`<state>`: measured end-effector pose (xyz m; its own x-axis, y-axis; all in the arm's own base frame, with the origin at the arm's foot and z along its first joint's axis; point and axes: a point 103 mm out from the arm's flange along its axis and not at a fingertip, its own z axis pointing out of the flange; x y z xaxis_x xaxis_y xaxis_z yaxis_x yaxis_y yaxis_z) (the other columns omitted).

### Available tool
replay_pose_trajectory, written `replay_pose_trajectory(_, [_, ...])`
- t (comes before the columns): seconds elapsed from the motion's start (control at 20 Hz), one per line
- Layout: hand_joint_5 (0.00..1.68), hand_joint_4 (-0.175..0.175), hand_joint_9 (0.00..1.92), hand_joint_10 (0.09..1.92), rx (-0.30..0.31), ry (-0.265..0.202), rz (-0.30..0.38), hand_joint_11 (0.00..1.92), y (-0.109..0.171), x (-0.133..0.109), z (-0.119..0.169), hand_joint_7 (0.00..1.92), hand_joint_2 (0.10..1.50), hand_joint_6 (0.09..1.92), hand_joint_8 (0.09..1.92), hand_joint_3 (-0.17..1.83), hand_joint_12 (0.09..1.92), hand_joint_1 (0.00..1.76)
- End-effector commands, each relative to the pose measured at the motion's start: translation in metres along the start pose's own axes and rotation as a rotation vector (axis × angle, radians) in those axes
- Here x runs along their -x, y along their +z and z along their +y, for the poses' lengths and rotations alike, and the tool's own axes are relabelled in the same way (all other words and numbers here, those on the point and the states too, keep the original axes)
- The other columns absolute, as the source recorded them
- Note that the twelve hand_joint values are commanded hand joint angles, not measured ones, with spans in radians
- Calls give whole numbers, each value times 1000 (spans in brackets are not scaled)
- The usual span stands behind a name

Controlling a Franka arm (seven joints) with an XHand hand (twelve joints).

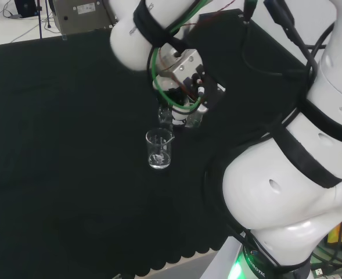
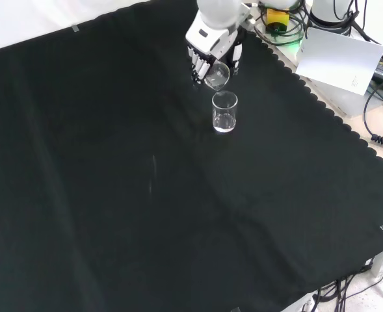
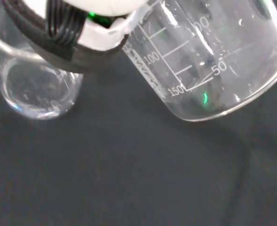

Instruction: Pour the water from the handheld beaker into the one on the table.

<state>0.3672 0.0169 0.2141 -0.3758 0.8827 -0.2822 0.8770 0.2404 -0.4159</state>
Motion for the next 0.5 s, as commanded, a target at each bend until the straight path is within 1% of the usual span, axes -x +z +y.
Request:
replay_pose_trajectory(0.05, [1506, -175, 1690, 87, 213, -41, 199, 1470, 1, 18, 4, 1559, 1023, 87, 87, -175, 563, 1316])
replay_pose_trajectory(0.3, [1505, -175, 1686, 87, 285, -44, 292, 1474, 3, 22, 14, 1559, 1023, 87, 87, -175, 564, 1316])
replay_pose_trajectory(0.5, [1505, -175, 1685, 87, 312, -43, 365, 1476, 7, 24, 23, 1558, 1023, 87, 87, -175, 564, 1316])
